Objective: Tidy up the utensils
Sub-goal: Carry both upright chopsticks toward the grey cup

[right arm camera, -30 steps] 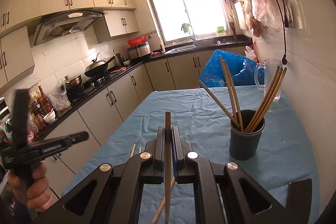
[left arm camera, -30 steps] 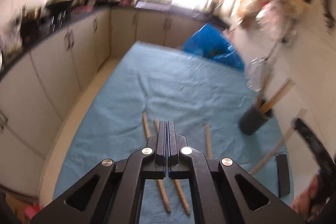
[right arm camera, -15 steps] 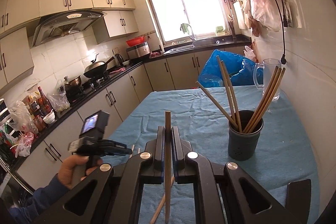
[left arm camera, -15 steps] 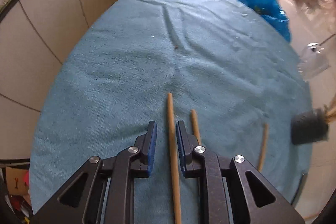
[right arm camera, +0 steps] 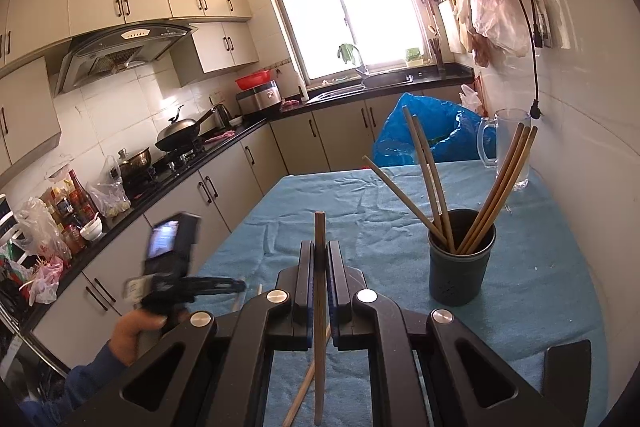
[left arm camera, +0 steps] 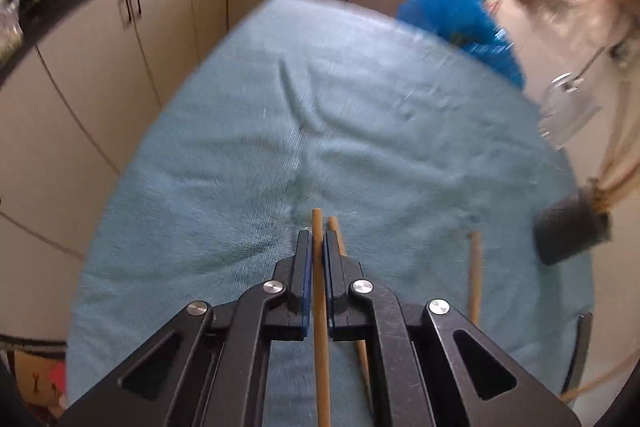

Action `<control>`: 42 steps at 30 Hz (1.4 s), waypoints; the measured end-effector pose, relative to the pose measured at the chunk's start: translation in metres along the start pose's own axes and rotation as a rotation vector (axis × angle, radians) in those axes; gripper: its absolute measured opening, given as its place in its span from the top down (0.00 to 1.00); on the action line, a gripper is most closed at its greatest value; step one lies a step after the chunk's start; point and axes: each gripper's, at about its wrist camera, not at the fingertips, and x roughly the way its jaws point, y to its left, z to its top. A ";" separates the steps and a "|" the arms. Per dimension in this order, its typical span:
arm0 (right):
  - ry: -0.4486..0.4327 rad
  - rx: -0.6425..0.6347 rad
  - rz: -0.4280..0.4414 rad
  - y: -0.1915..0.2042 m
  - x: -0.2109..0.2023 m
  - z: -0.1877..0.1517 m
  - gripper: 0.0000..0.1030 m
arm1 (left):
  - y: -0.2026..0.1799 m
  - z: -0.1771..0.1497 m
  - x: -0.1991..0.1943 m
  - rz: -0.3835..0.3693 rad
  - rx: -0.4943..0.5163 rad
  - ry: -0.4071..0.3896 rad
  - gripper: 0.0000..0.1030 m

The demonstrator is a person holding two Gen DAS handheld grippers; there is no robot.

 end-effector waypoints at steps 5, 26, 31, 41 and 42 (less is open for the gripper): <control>-0.013 -0.004 0.010 0.005 -0.005 -0.001 0.94 | -0.007 -0.010 -0.066 -0.091 0.021 -0.178 0.95; -0.051 -0.016 0.013 0.010 -0.018 0.002 0.94 | -0.032 -0.042 -0.160 -0.113 0.145 -0.400 0.95; -0.060 -0.014 0.014 0.009 -0.020 0.002 0.94 | -0.036 -0.046 -0.167 -0.116 0.155 -0.413 0.95; -0.072 -0.007 0.014 0.006 -0.027 0.003 0.94 | -0.042 -0.045 -0.176 -0.121 0.166 -0.421 0.95; -0.074 -0.008 0.013 0.006 -0.028 0.003 0.94 | -0.043 -0.044 -0.178 -0.116 0.170 -0.425 0.95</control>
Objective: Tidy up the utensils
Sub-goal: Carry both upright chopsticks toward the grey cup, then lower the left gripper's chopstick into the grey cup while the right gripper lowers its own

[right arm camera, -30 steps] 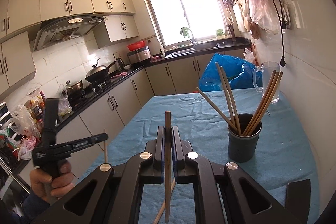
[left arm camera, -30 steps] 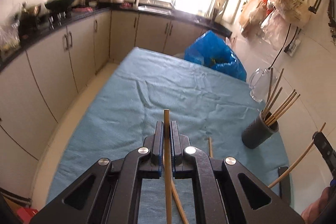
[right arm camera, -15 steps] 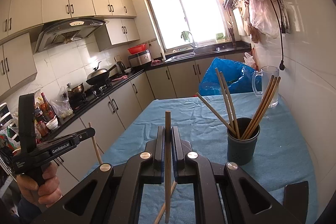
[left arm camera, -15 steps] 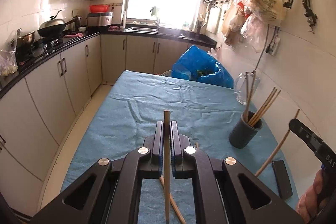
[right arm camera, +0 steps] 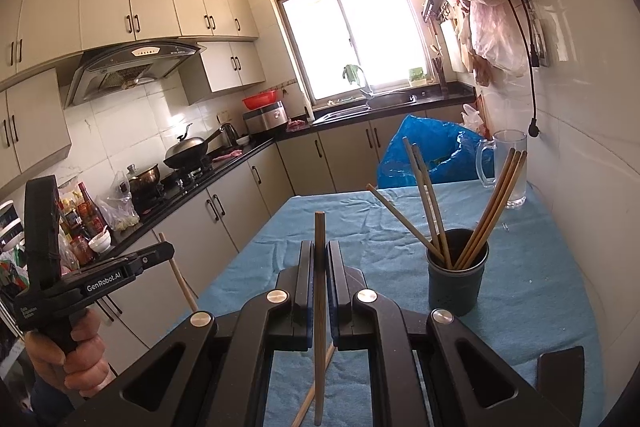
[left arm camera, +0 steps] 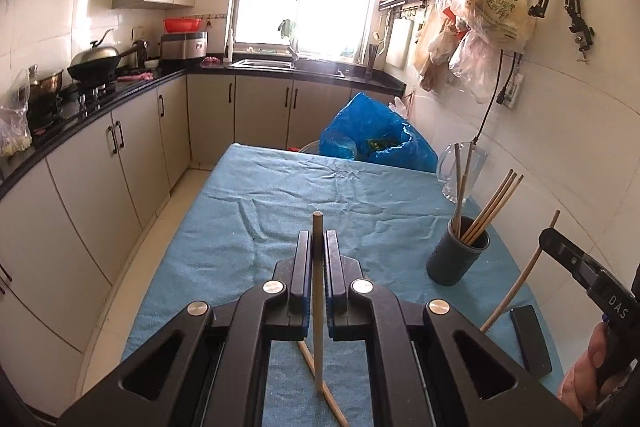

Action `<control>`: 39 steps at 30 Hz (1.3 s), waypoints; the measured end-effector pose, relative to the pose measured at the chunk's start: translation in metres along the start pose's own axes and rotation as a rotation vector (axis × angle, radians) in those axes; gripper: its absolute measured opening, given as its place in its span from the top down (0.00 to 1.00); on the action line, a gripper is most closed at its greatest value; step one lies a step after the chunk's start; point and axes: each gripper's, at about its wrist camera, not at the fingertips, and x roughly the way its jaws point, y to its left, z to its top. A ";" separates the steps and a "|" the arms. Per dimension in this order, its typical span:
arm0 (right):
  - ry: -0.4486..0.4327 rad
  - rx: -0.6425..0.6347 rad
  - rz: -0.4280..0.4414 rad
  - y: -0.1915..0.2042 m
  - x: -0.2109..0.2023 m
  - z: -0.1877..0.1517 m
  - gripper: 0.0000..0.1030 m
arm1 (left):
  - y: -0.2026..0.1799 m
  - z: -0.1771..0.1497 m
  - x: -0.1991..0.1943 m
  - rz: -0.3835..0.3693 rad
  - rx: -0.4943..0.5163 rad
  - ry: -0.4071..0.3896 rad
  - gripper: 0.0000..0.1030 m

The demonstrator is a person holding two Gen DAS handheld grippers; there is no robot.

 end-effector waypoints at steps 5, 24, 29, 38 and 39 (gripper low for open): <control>-0.007 0.006 -0.004 -0.003 -0.003 0.001 0.94 | -0.005 0.004 -0.003 -0.010 0.013 -0.004 0.95; -0.123 0.079 -0.127 -0.066 -0.041 0.060 0.94 | -0.084 0.044 -0.004 -0.186 0.118 -0.001 0.95; -0.161 0.083 -0.163 -0.081 -0.046 0.084 0.94 | -0.119 0.069 0.006 -0.232 0.143 -0.018 0.95; -0.228 0.081 -0.208 -0.098 -0.042 0.126 0.94 | -0.166 0.120 0.033 -0.285 0.150 -0.031 0.95; -0.231 0.078 -0.212 -0.099 -0.040 0.130 0.94 | -0.172 0.125 0.038 -0.285 0.155 -0.036 0.95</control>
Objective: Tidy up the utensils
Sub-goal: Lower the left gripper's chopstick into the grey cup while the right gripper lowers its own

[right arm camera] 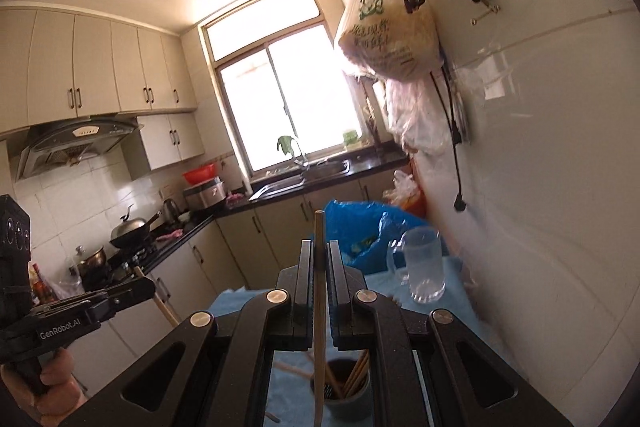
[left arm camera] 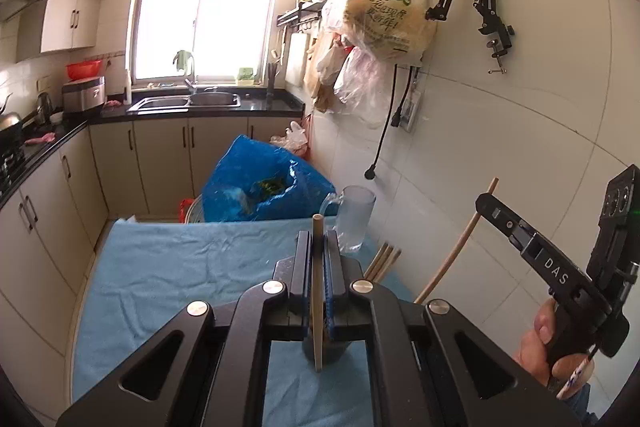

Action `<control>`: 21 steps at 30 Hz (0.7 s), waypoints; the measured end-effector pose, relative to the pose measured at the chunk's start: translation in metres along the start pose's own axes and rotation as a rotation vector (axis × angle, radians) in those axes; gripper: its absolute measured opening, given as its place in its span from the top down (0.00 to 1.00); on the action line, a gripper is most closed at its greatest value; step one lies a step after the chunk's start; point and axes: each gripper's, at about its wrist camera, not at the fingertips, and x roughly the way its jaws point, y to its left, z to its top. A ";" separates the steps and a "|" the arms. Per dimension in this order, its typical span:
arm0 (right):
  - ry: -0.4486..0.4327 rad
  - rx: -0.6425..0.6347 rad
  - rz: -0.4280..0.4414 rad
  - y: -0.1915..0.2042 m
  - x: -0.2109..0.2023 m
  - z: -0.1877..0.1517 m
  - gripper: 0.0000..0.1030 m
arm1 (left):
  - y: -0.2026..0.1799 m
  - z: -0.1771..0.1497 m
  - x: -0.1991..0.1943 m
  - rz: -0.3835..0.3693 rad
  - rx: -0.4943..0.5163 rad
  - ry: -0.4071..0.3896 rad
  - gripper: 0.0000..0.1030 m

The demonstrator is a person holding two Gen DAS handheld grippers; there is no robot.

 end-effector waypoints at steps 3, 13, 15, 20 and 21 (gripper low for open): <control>-0.012 -0.004 -0.011 -0.003 0.010 0.008 0.94 | -0.007 0.012 0.017 -0.012 0.001 -0.004 0.95; 0.054 0.008 -0.040 -0.023 0.056 -0.005 0.94 | -0.017 0.007 0.080 -0.004 -0.002 0.055 0.95; 0.083 0.007 -0.047 -0.027 0.065 -0.013 0.94 | -0.014 0.001 0.089 0.004 -0.006 0.073 0.95; 0.144 0.008 -0.056 -0.035 0.083 -0.031 0.94 | -0.006 -0.012 0.104 0.016 -0.022 0.109 0.95; 0.154 0.007 -0.058 -0.035 0.086 -0.034 0.94 | -0.004 -0.013 0.105 0.020 -0.024 0.112 0.95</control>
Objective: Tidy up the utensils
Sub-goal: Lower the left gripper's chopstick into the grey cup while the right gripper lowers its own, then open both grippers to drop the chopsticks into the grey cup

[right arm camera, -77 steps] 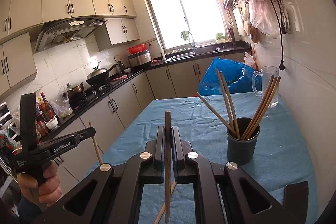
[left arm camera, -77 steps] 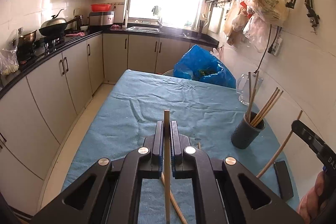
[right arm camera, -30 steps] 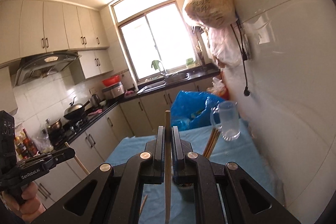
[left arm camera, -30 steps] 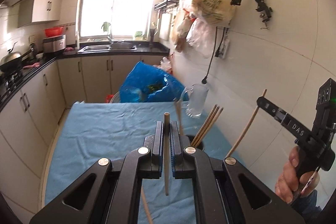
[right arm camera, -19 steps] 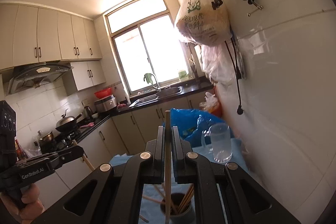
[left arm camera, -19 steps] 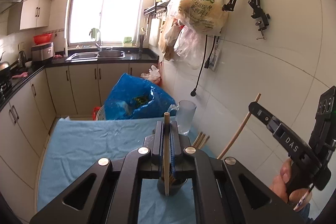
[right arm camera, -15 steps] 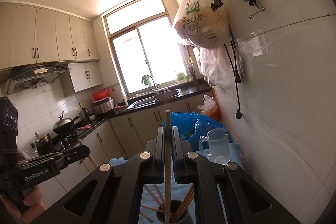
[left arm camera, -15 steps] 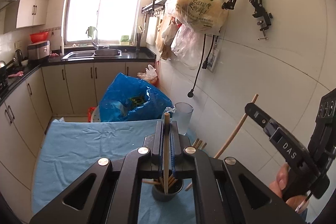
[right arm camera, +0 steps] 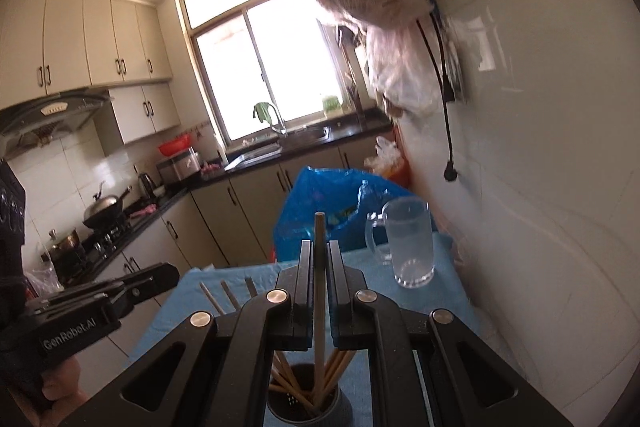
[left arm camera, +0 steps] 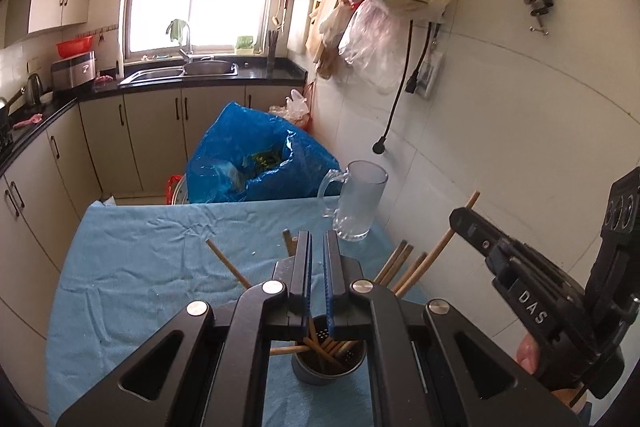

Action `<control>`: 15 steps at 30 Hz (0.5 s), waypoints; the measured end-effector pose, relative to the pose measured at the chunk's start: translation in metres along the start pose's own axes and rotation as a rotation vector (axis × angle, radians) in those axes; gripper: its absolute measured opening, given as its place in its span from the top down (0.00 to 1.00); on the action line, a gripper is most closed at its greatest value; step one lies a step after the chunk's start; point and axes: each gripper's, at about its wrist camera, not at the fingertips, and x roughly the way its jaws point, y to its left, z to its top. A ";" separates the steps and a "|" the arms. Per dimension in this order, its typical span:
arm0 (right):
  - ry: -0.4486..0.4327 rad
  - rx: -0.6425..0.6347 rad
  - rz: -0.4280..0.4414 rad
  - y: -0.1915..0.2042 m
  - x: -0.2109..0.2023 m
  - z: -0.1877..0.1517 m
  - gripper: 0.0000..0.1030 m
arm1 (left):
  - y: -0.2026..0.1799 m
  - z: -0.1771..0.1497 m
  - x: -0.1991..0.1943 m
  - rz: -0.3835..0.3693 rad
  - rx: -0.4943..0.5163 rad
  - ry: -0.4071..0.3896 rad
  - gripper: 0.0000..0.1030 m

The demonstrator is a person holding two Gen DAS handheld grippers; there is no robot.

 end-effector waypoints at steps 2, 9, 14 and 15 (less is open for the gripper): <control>0.022 -0.004 0.002 0.000 0.004 -0.002 0.93 | 0.003 -0.001 -0.001 0.000 -0.003 0.000 0.95; -0.043 -0.017 0.001 0.002 -0.027 0.007 0.79 | 0.015 -0.005 -0.033 -0.017 -0.033 -0.035 0.88; -0.097 -0.024 0.032 0.012 -0.066 0.007 0.63 | 0.032 -0.019 -0.074 0.000 -0.049 -0.094 0.63; -0.097 -0.026 0.047 0.015 -0.073 0.003 0.57 | 0.034 -0.024 -0.081 0.009 -0.050 -0.103 0.60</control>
